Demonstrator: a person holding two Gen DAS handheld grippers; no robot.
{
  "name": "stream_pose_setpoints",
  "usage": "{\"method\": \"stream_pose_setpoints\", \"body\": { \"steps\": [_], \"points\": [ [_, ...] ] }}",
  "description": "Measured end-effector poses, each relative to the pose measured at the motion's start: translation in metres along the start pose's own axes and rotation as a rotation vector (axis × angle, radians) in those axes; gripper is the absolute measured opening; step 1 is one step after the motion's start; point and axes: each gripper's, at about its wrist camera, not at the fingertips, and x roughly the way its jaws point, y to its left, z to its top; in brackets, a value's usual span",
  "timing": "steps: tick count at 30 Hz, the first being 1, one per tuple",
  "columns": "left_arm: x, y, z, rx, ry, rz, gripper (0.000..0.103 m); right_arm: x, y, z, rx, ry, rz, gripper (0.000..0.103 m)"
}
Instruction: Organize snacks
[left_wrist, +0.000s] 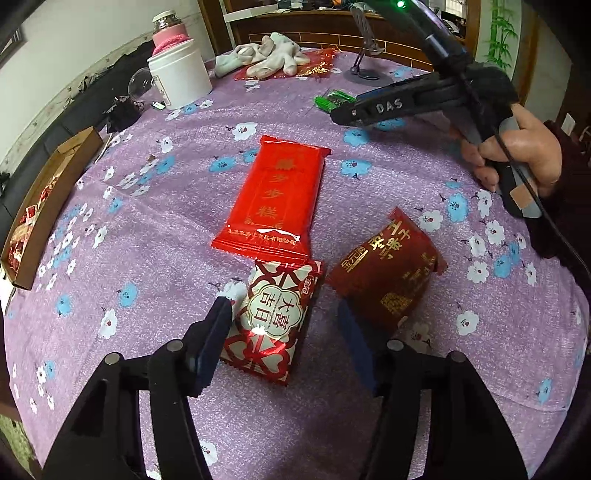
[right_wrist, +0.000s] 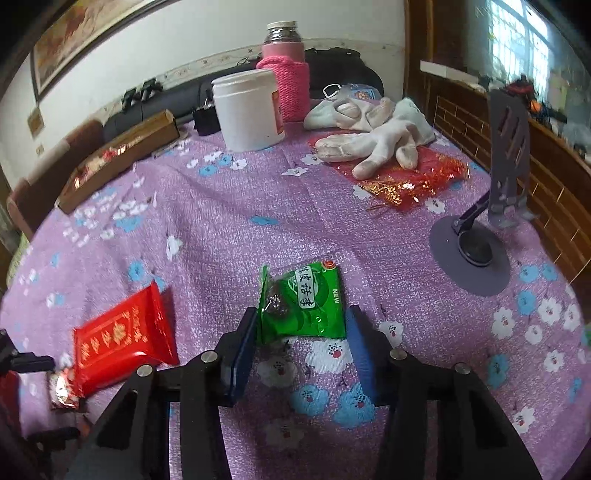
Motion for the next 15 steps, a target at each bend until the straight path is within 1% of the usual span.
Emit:
{"method": "stream_pose_setpoints", "body": {
  "steps": [1, 3, 4, 6, 9, 12, 15],
  "points": [
    [0.0, 0.0, 0.0, 0.0, -0.003, -0.004, 0.052, 0.0, 0.001, 0.0, -0.006, 0.0, -0.007, 0.048],
    [0.0, -0.001, 0.001, -0.004, -0.003, -0.016, 0.037, 0.0, 0.0, 0.0, -0.003, 0.0, -0.006, 0.047],
    [0.0, -0.001, 0.002, -0.013, 0.0, -0.021, 0.035, 0.0, 0.0, 0.0, -0.003, 0.0, -0.006, 0.047],
    [0.0, -0.003, 0.003, -0.021, 0.006, -0.012, 0.035, -0.001, -0.001, 0.0, -0.001, -0.001, -0.008, 0.044],
    [-0.001, -0.006, 0.001, -0.029, 0.015, 0.002, 0.034, -0.001, -0.003, 0.0, 0.003, 0.002, -0.002, 0.043],
    [-0.004, -0.007, -0.003, -0.064, 0.034, 0.012, 0.034, -0.001, -0.001, -0.001, -0.006, 0.005, -0.008, 0.042],
    [-0.009, -0.013, -0.01, -0.099, 0.048, 0.042, 0.034, -0.003, -0.001, -0.001, -0.009, 0.012, -0.01, 0.042]
  ]
}}
